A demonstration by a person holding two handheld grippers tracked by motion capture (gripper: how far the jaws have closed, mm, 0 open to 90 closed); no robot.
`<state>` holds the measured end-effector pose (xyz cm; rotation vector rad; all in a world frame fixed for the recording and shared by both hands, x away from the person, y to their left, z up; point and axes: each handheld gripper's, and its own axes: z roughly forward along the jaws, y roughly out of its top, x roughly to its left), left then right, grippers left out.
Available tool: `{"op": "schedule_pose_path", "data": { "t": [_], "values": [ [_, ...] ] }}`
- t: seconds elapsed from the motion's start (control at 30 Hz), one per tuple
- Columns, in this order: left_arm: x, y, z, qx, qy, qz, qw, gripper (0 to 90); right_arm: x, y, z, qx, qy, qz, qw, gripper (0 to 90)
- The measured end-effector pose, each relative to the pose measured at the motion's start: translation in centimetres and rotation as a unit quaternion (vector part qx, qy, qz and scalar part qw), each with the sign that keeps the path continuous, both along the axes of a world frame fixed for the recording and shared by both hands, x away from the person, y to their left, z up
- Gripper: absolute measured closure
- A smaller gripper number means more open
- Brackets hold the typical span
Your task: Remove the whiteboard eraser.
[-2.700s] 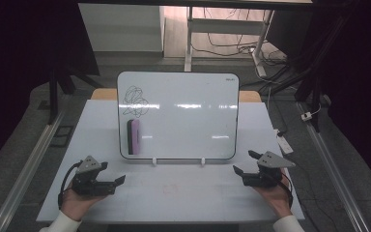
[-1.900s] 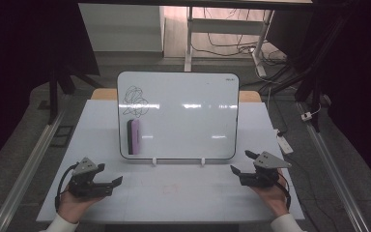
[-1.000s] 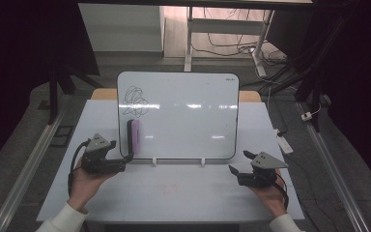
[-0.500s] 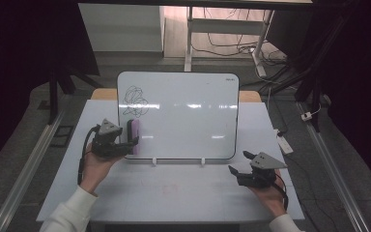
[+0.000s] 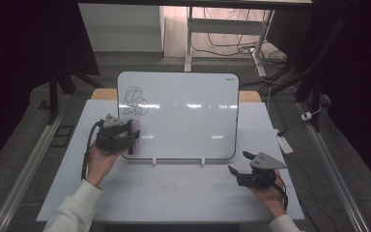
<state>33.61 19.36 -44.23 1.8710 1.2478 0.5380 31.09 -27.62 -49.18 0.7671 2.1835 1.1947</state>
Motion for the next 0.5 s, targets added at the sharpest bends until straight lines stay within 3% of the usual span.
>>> {"op": "schedule_pose_path", "data": {
  "t": [0.5],
  "values": [
    [-0.12, 0.13, 0.14, -0.019, 0.013, 0.008, 0.9997, 56.7, -0.24, 0.62, 0.16, -0.003, -0.004, 0.010, 0.9999, 22.5]
  ]
}}
